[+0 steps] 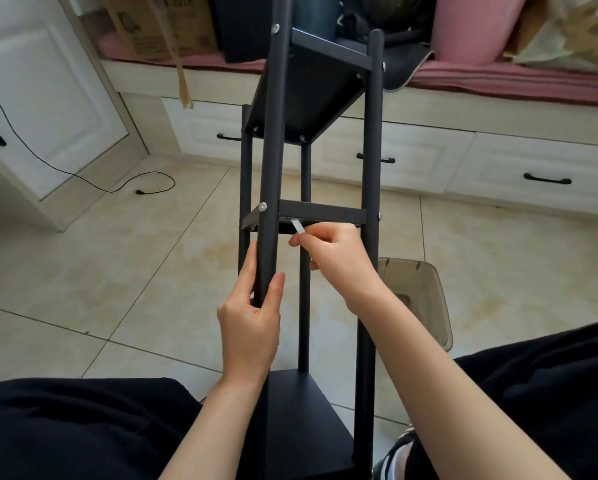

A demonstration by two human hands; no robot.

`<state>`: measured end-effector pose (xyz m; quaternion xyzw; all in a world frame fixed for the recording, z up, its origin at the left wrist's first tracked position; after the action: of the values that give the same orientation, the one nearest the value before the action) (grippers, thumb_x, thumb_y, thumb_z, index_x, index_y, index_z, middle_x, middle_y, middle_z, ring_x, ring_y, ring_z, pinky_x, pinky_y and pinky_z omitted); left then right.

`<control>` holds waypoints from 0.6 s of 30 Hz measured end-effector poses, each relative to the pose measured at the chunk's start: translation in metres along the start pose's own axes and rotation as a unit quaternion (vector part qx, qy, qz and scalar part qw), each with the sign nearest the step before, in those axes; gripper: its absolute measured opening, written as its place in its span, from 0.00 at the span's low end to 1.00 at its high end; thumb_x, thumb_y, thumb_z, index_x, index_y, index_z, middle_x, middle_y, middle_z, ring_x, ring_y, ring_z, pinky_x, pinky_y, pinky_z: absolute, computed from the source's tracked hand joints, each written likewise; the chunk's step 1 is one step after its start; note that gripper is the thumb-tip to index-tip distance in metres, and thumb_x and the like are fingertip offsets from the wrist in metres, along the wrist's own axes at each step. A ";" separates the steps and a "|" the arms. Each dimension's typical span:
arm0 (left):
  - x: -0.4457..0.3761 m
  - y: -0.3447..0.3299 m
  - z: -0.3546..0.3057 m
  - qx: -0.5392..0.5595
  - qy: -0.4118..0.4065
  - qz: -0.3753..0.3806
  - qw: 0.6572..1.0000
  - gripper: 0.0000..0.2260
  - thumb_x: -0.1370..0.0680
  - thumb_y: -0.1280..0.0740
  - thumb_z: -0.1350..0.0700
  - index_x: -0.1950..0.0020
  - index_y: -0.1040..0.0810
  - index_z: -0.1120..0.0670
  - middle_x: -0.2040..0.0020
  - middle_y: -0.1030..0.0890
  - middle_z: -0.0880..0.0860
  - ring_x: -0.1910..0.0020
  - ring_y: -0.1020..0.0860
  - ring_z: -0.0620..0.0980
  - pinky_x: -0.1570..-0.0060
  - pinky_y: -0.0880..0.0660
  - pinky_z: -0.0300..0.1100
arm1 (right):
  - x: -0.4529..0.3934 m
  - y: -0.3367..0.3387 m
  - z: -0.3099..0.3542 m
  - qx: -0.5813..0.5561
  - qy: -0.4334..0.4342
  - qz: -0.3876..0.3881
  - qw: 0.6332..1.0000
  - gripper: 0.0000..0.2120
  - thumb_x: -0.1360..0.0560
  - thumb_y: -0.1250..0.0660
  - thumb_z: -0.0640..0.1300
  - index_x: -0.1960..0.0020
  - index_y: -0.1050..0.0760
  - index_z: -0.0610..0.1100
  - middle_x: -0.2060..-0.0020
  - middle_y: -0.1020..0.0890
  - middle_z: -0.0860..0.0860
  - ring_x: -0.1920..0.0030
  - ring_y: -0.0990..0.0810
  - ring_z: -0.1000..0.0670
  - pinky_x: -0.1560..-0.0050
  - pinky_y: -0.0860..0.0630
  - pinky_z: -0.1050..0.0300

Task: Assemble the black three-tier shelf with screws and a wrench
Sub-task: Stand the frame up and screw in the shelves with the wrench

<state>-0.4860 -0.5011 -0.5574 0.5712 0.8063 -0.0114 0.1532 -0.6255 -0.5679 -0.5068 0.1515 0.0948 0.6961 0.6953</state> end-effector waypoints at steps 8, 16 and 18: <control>0.000 0.002 -0.002 0.016 0.009 -0.001 1.000 0.27 0.23 0.33 0.45 0.24 0.32 0.41 0.67 0.21 0.45 0.78 0.30 0.44 0.76 0.30 0.36 | -0.003 0.001 0.002 0.046 0.026 0.009 0.999 0.10 0.20 0.36 0.44 0.53 0.16 0.47 0.59 0.17 0.49 0.58 0.19 0.44 0.56 0.20 0.51; 0.001 0.002 -0.004 0.013 0.006 0.001 1.000 0.26 0.22 0.32 0.47 0.23 0.31 0.42 0.66 0.21 0.54 0.79 0.31 0.45 0.77 0.30 0.38 | 0.001 -0.012 -0.009 -0.027 0.034 -0.014 0.999 0.09 0.22 0.31 0.46 0.47 0.15 0.45 0.57 0.14 0.50 0.53 0.17 0.52 0.49 0.21 0.57; 0.001 0.002 -0.003 0.007 0.003 0.002 1.000 0.26 0.21 0.32 0.49 0.23 0.31 0.42 0.67 0.22 0.58 0.79 0.32 0.46 0.77 0.30 0.38 | 0.001 -0.017 -0.010 -0.050 0.042 -0.018 0.998 0.08 0.23 0.30 0.46 0.50 0.14 0.44 0.59 0.14 0.49 0.54 0.17 0.50 0.47 0.20 0.53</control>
<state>-0.4850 -0.4988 -0.5540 0.5735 0.8057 -0.0150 0.1471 -0.6126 -0.5659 -0.5217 0.0856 0.0915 0.6931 0.7099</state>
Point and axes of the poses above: each hand's wrist, its own x-axis away from the middle knuckle, its own y-axis out of the back of the hand, z = x × y, the point moved 6 cm from there along -x, towards the middle knuckle
